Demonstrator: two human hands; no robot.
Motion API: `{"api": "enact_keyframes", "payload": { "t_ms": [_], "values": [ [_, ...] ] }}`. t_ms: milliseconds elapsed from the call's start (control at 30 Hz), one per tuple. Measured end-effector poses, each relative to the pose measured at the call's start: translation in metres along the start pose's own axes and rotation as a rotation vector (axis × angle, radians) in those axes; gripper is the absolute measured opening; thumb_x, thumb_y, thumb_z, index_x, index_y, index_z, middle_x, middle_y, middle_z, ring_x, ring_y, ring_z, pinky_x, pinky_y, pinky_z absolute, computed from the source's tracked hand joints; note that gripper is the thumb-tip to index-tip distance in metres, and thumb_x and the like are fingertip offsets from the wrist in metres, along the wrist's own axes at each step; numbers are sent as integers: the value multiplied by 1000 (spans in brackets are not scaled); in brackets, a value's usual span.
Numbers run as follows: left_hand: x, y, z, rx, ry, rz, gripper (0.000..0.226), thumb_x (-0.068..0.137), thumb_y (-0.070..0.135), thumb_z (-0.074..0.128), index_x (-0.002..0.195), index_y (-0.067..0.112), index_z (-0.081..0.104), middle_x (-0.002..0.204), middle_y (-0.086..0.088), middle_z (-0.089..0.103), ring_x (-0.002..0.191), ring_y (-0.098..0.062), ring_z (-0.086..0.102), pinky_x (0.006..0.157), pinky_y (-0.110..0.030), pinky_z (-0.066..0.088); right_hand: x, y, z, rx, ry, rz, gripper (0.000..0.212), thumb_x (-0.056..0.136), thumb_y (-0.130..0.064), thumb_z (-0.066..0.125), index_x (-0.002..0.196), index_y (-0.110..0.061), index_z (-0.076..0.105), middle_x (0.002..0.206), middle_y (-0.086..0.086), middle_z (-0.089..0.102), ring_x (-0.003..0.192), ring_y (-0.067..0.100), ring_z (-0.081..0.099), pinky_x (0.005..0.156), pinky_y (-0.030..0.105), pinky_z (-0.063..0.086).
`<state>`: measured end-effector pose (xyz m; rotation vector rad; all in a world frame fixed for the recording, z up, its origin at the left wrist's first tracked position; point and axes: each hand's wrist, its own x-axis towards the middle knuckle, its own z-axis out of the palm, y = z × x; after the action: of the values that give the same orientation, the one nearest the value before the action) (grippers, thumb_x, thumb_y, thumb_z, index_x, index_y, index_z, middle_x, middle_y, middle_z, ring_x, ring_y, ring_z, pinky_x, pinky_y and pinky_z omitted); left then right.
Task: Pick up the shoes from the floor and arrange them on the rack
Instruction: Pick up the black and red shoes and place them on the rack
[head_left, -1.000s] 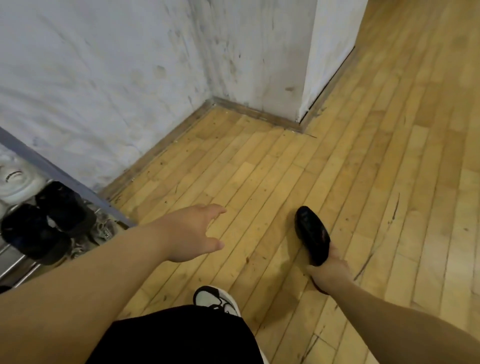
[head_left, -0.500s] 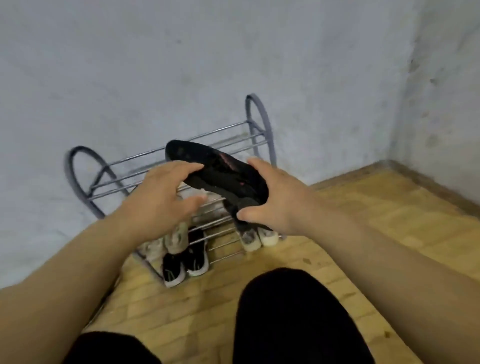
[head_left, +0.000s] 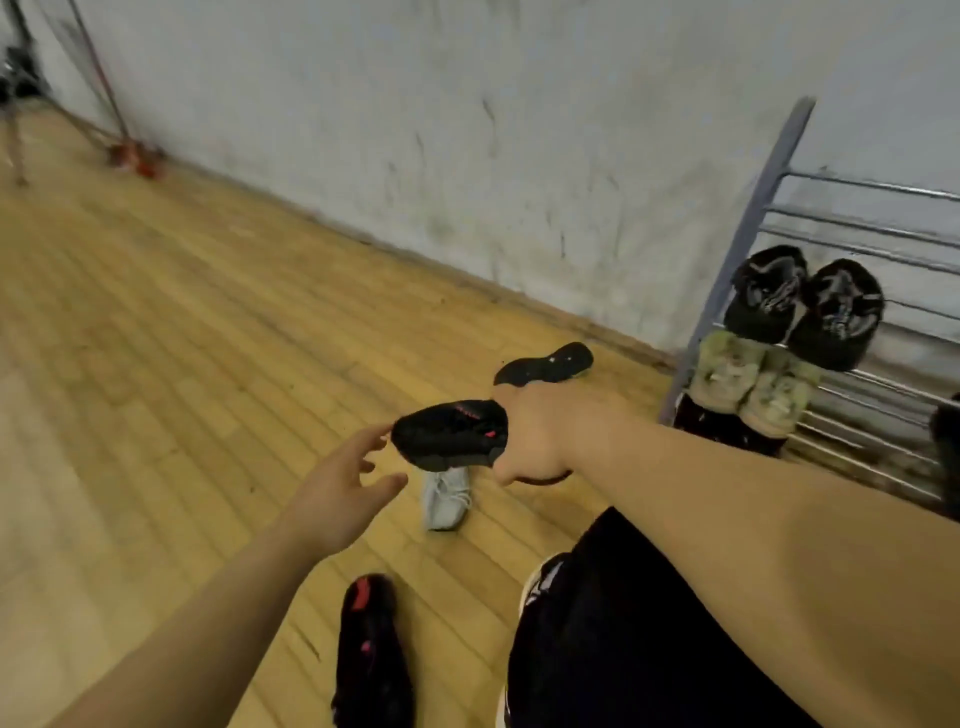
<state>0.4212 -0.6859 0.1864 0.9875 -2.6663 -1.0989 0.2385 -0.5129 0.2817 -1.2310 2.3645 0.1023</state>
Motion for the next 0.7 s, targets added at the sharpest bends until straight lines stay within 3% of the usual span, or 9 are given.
{"api": "enact_keyframes", "payload": {
  "t_ms": [167,300,400,567,633,700],
  "values": [
    [-27,-130,68,14,-125,-445,94,87,52,76,162,29,24,160,-9,36,139,-31,46,104,-39,47,26,11,38,-174,-60,19,78,66,-56,74,132,-30,42,109,-4,61,97,27,61,81,45,57],
    [-45,-182,139,13,-263,-669,121,74,60,84,164,38,5,152,-18,31,125,-40,52,96,-44,53,32,20,45,-150,-89,-35,98,69,-63,77,150,-33,32,133,-1,60,114,28,57,88,45,56],
    [-49,-203,179,-4,-304,-793,138,70,53,89,159,47,-16,152,-21,24,118,-45,55,92,-47,55,33,19,47,-146,-109,-77,112,70,-64,79,159,-35,19,143,0,56,121,28,56,88,40,54],
    [-55,-213,220,234,-241,-722,145,70,53,84,142,56,-41,149,-18,26,116,-44,51,92,-58,55,35,24,53,-83,-158,-47,118,70,-59,83,162,-34,14,144,-1,56,120,25,58,95,42,54],
    [-58,-209,222,309,-241,-589,139,75,44,78,141,56,-43,153,-15,27,120,-39,49,93,-55,53,38,27,53,-94,-168,-9,119,68,-61,82,162,-34,14,145,-1,56,123,27,58,99,46,53],
    [-58,-212,218,391,-234,-339,131,81,33,71,142,53,-43,162,-5,26,132,-34,44,103,-51,46,40,29,54,-108,-183,33,120,68,-62,83,163,-33,14,147,1,56,125,28,58,100,46,53]
  ]
}}
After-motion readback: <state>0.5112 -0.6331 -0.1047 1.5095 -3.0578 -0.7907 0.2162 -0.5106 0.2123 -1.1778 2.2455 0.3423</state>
